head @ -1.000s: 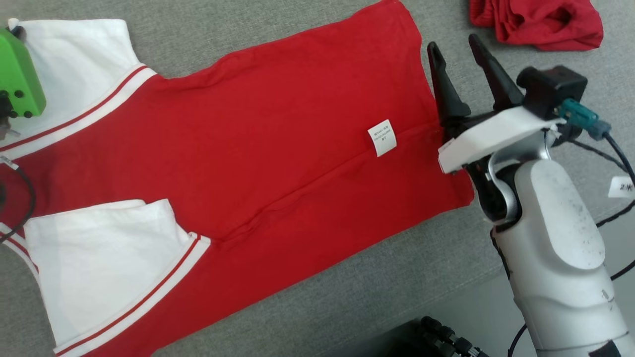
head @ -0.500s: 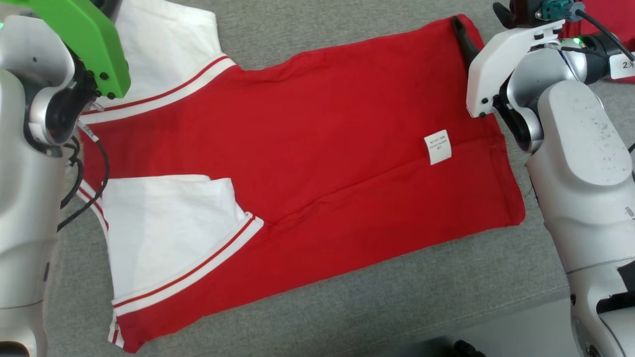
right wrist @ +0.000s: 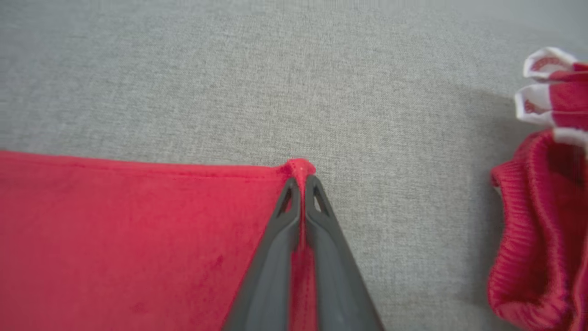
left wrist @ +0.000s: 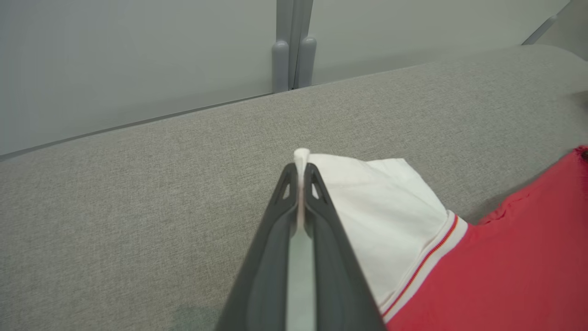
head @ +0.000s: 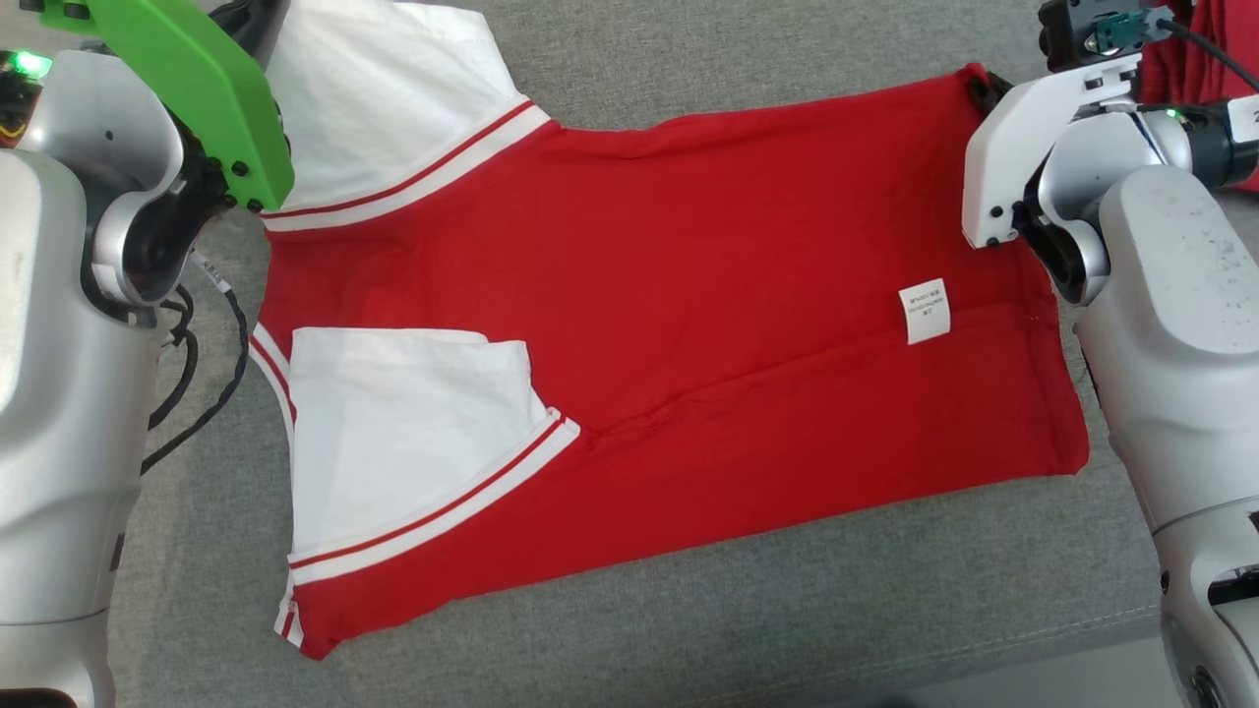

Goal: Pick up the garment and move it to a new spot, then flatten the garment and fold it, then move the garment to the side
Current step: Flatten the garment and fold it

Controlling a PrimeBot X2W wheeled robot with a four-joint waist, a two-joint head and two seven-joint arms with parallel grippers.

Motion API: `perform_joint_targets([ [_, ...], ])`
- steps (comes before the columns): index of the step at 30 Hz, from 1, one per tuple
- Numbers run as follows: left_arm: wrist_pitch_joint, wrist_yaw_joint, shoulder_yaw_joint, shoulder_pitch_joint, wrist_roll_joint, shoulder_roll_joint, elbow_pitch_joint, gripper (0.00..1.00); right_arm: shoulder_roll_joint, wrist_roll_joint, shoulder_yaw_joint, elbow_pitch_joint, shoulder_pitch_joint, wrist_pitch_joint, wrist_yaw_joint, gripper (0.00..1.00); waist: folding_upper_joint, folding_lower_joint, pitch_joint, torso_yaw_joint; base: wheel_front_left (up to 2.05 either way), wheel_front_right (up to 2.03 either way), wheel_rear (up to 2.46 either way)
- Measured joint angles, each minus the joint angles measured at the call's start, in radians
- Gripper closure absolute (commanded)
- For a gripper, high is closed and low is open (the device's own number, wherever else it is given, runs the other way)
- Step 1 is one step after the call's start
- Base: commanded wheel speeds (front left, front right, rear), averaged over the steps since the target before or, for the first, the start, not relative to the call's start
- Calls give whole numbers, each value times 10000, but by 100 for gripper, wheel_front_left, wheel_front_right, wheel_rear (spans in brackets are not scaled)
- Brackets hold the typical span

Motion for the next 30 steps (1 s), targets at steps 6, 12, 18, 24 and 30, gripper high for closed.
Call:
perform_joint_targets([
  [6, -464, -2, 144, 190, -125, -8, -105, 100, 109, -13, -286, 205, -34, -1001, 2, 100, 0, 0, -205, -19, 0, 0, 0],
  [12, -976, -123, 267, 1033, -510, -31, -830, 100, 173, 113, -171, -127, 455, -2305, 2, 100, 0, 0, -616, -53, 0, 0, 0],
  [18, -1396, -127, 311, 2935, -836, 52, -2380, 100, 67, 593, -236, -963, 2152, -3116, 0, 100, 0, 0, -1232, -13, 0, 0, 0],
  [24, -1733, 345, 520, 5553, -1151, 221, -4184, 100, 36, 892, -652, -2263, 3878, -3515, 0, 100, 0, 0, -1897, 75, 0, 0, 0],
  [30, -2245, 823, 740, 7686, -1390, 165, -5365, 100, 268, 777, -1444, -3492, 5370, -3496, 0, 100, 0, 0, -2420, 237, 0, 0, 0],
])
